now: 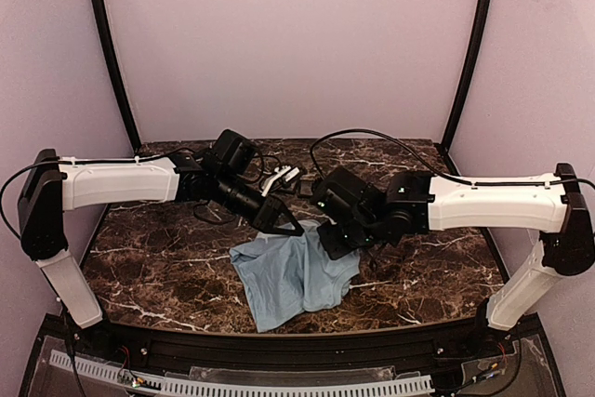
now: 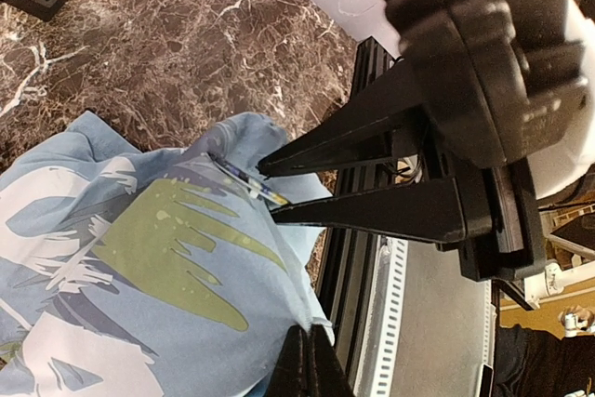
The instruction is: Remove the brooch from the garment
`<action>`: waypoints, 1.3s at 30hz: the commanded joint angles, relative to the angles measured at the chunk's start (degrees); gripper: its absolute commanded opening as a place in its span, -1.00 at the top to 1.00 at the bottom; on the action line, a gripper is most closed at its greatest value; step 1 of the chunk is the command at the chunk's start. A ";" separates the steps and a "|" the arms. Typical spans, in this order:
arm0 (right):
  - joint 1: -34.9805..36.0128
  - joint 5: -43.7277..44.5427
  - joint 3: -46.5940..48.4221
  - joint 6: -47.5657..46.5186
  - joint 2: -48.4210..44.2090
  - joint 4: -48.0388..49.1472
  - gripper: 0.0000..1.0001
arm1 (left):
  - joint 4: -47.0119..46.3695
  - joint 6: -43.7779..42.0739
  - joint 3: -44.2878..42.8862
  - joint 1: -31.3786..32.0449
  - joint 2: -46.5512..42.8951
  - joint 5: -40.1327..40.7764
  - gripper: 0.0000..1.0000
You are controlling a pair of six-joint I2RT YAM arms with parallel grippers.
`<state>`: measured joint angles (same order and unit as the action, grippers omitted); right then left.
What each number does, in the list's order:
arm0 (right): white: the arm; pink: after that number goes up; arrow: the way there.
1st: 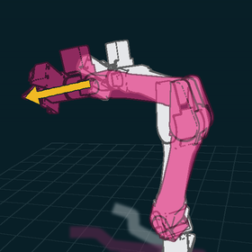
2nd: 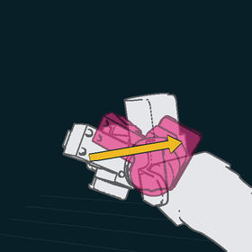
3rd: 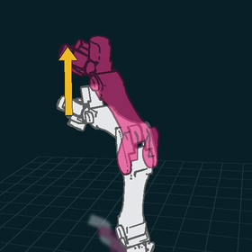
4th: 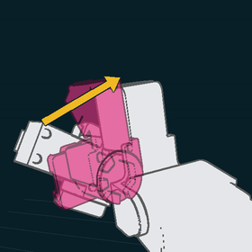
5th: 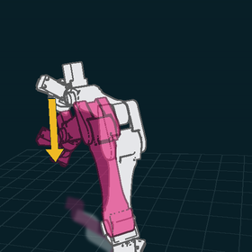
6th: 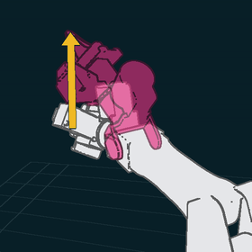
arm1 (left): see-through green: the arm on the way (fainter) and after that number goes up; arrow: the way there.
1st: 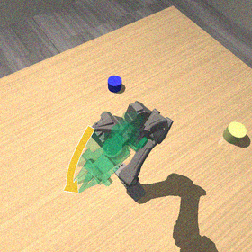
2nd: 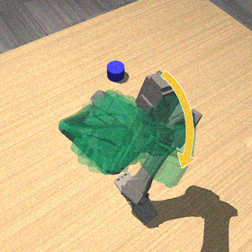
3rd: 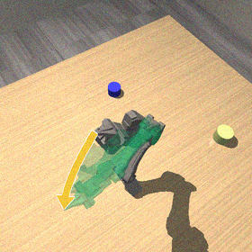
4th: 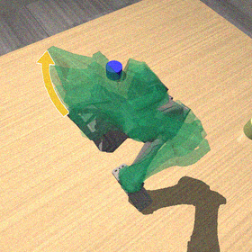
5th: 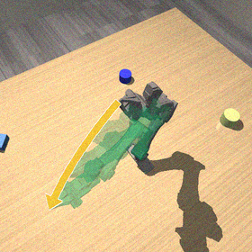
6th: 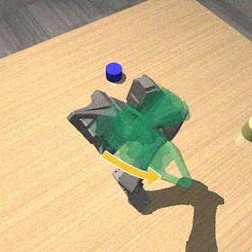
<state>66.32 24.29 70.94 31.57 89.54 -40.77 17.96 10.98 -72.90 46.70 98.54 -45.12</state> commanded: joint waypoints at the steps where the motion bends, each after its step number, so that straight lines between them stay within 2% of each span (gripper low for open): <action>1: 0.25 1.45 0.70 0.40 -1.65 -0.44 0.72 | -0.82 -0.35 0.64 -0.29 -1.83 0.04 0.98; 10: 0.23 1.46 0.95 1.05 -2.89 -1.73 1.00 | 1.04 -0.69 0.13 -0.29 -1.34 3.88 0.98; 15: -0.72 -0.71 -0.81 0.51 -5.02 0.48 1.00 | 3.34 -1.04 -0.65 -0.47 -0.85 7.52 0.98; 21: -5.41 -16.52 -8.59 -4.76 -12.01 13.50 1.00 | 4.30 -1.48 -1.18 -0.60 -0.49 8.26 0.98; 29: -12.19 -33.70 -16.81 -7.63 -18.11 25.63 1.00 | 0.89 -1.71 -0.46 -0.55 -0.93 -3.09 0.98; 33: -15.46 -41.13 -19.14 -8.25 -18.36 29.76 1.00 | 0.49 -2.02 -0.48 -0.47 -1.21 -5.00 0.97; 35: -16.65 -44.17 -19.54 -8.89 -17.95 30.98 1.00 | 0.74 -2.40 -0.48 -0.47 -1.69 -4.29 0.89; 37: -17.73 -47.71 -19.31 -9.72 -17.06 31.28 1.00 | 1.62 -3.32 -0.72 -0.47 -2.29 -2.13 0.70; 39: -18.59 -50.42 -18.65 -10.83 -15.87 30.71 1.00 | 2.72 -4.69 -0.89 -0.53 -3.17 0.19 0.29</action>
<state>49.36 -16.93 51.86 23.49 72.27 -14.39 19.62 8.78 -72.95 46.39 98.54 -47.37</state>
